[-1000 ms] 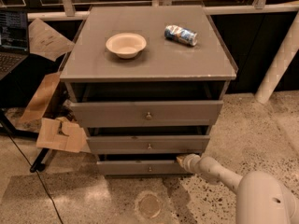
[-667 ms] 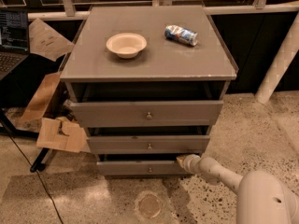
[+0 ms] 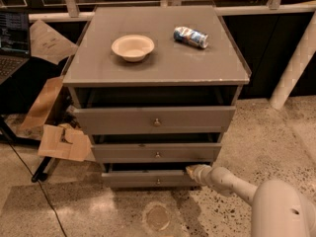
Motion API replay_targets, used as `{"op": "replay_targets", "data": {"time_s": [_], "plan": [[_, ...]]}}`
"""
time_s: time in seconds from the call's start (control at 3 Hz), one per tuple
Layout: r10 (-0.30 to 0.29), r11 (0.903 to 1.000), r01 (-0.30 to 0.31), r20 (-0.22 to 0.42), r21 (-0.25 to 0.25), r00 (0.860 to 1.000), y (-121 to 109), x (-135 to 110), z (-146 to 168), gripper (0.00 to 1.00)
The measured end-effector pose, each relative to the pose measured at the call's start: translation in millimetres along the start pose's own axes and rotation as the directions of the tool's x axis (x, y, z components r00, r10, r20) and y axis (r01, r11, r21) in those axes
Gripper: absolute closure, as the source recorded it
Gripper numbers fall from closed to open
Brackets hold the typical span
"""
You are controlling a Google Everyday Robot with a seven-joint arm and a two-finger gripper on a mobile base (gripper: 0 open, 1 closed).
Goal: Open bottom drawer
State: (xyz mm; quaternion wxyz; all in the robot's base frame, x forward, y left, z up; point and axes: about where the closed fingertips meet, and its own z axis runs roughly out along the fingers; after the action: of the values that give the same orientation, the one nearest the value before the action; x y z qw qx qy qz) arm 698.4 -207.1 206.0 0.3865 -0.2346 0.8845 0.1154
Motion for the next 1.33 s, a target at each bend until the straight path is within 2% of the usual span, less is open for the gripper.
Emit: {"op": "replay_targets", "data": {"time_s": [0.33, 0.67, 1.33], "plan": [[0.029, 0.9990, -0.030, -0.034, -0.033, 0.999, 9.4, 22.2, -29.9, 1.00], [0.036, 0.9929, -0.043, -0.063, -0.111, 0.997, 42.1, 44.6, -53.9, 1.00], [0.035, 0.9948, -0.039, -0.044, -0.095, 0.998, 37.2, 32.6, -43.7, 1.00]]}}
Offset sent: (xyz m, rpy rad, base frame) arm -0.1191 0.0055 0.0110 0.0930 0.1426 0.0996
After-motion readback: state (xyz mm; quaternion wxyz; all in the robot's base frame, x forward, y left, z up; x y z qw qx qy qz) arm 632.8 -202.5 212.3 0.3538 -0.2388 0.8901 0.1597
